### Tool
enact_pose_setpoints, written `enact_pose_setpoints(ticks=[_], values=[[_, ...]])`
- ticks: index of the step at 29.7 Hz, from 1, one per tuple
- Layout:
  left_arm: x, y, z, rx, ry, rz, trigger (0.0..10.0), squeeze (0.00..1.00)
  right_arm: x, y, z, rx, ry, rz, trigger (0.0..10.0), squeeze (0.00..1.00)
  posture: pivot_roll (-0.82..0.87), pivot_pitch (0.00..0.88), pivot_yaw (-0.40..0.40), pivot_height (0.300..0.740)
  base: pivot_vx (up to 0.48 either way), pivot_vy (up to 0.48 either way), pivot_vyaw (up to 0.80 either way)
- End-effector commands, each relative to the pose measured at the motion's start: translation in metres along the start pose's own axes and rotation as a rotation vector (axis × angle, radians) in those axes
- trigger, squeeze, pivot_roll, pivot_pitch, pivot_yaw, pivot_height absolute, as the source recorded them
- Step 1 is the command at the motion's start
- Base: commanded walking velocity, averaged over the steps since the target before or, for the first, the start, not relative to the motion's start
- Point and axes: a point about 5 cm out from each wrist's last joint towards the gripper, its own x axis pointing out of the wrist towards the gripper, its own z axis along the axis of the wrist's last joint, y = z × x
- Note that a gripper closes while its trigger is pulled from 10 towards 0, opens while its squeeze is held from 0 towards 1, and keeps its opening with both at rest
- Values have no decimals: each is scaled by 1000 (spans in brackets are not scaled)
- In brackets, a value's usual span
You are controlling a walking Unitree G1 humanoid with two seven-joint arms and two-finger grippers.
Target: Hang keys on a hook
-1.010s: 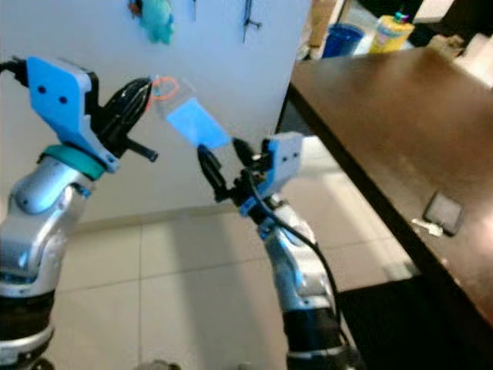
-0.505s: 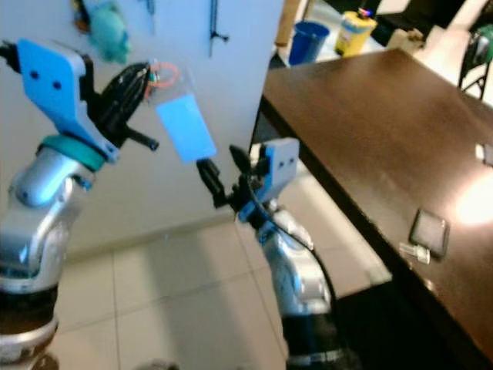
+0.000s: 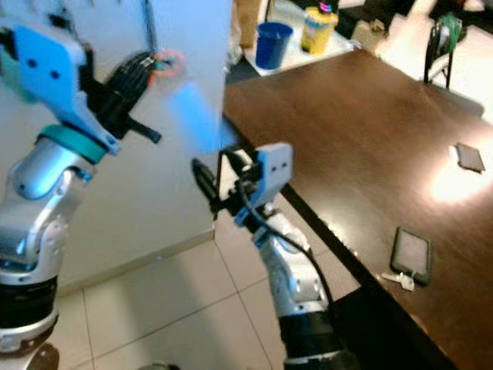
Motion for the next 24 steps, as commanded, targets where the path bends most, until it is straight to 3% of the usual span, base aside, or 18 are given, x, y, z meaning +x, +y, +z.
enact_pose_setpoints(ticks=[1, 4, 8, 11, 18, 24], values=[[3, -5, 3, -1, -13, -22, 10000, 0, -4, -3, -2, 0, 11, -9, 10000, 0, 51, 0, 30, 740, 379, 0, 0], [2, -4, 2, 8, -8, -16, 10000, 0, -4, -2, -3, -33, 23, 10, 10000, 0, 50, 0, 30, 740, 379, 0, 0], [-3, 0, -2, 23, 15, -6, 10000, 0, -3, 1, -5, -103, 42, 28, 10000, 0, 50, 0, 30, 740, 369, 0, 717], [-9, 4, -7, 50, 47, 1, 10000, 0, -4, 2, -5, -105, 38, 36, 10000, 0, 52, 0, 31, 740, 331, 0, 796], [-26, 22, -15, 101, 107, 48, 10000, 0, -6, 6, -4, -83, 34, 84, 10000, 0, 55, 0, 28, 740, 301, 0, 0], [-34, 29, -4, 95, 53, 33, 10000, 0, -7, 9, -4, -69, 26, 121, 10000, 0, 57, 0, 23, 740, 0, 0, 0]])
